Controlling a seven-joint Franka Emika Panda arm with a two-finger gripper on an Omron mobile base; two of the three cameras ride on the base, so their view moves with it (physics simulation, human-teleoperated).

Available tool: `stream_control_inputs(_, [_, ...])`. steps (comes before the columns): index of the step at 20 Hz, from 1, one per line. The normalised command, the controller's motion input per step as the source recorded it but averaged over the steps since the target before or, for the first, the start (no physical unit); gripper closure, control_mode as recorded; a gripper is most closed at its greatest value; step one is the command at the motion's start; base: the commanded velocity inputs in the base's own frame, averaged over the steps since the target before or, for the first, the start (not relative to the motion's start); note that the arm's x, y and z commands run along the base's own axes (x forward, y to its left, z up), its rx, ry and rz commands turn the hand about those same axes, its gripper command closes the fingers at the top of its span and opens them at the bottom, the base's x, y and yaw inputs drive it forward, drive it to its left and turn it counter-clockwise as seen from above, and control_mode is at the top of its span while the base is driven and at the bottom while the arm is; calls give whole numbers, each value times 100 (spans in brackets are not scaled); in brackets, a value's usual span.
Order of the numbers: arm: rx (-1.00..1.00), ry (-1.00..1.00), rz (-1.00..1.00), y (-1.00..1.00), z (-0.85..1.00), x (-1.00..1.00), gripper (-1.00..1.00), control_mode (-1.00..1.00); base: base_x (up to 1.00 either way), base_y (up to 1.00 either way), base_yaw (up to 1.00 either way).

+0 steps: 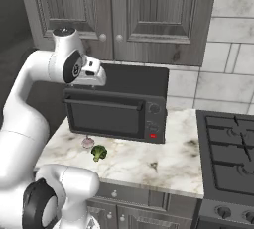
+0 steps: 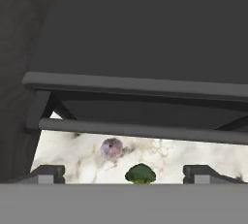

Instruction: Pick the pan from the cabinet and place it on the stove. Then turn on the stove burner for the pan.

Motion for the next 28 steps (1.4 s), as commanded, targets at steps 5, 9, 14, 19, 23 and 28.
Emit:
stream_control_inputs(5, [8,-42,-1,-17,15,-27,-100,-100,0,0,0])
stream_control_inputs(9, [8,-19,-4,-28,57,0,-100,-100,0,0,0])
stream_control_inputs(14, [3,-22,-4,-40,54,4,-100,-100,0,0,0])
stream_control_inputs(19, [0,-15,0,-25,37,7,-100,-100,0,0,0])
stream_control_inputs(23, [-3,-23,0,-17,22,0,-100,-100,0,0,0])
stream_control_inputs(28, [-5,-24,0,-26,29,0,-100,-100,0,0,0])
